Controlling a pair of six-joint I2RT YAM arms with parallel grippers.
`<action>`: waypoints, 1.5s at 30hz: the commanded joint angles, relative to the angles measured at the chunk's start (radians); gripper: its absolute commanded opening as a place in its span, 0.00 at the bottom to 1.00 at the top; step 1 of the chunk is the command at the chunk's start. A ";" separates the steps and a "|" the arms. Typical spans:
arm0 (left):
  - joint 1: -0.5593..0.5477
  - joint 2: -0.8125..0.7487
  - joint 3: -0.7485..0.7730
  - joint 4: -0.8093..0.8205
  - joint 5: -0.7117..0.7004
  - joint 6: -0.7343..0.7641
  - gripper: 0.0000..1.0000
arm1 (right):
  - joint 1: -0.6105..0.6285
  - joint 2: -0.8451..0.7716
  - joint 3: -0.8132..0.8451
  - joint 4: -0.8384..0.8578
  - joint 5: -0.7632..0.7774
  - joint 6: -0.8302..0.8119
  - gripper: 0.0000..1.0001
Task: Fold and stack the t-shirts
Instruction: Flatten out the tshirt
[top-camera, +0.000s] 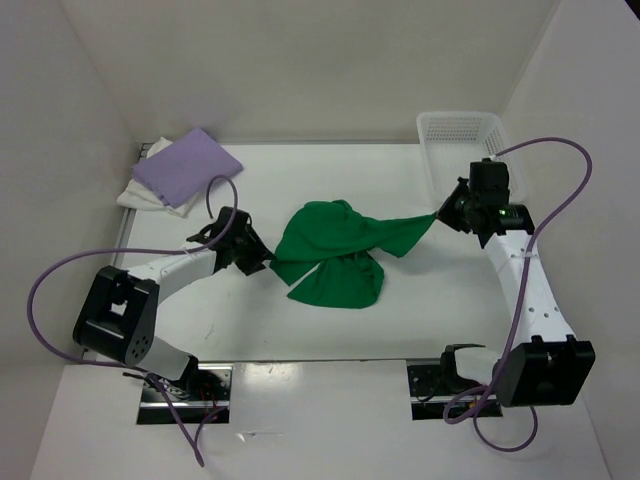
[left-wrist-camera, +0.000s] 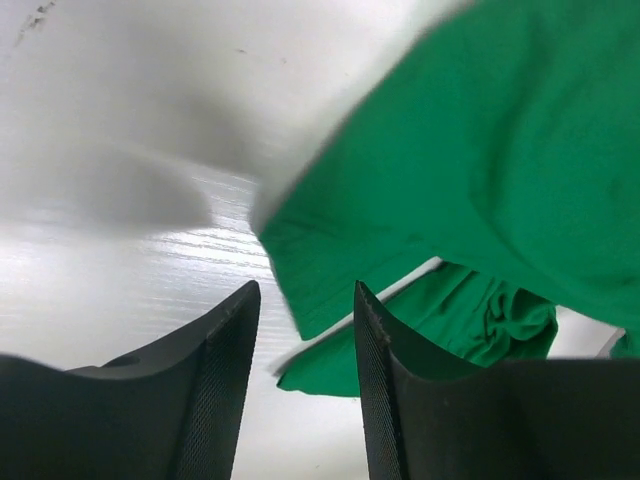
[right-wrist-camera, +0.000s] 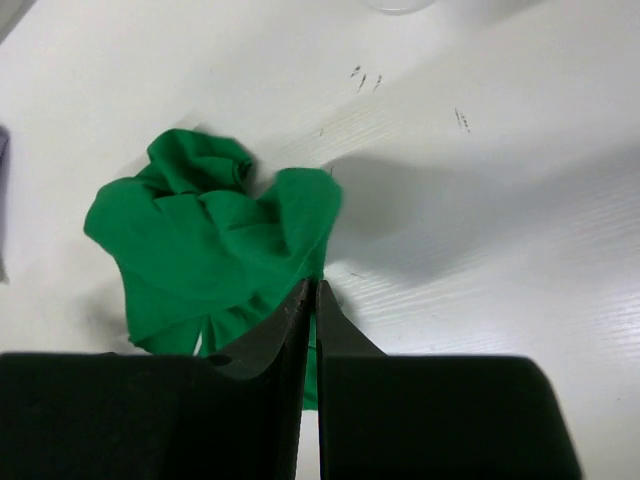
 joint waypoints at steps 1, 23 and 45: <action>0.004 -0.008 0.001 -0.026 -0.015 -0.021 0.50 | -0.014 -0.050 0.031 -0.007 -0.038 -0.020 0.08; 0.004 0.151 0.028 0.152 0.123 -0.274 0.55 | 0.187 -0.059 -0.097 0.105 -0.124 0.068 0.08; 0.073 0.252 0.430 0.004 -0.089 -0.009 0.00 | 0.223 -0.003 -0.017 0.128 -0.150 0.061 0.08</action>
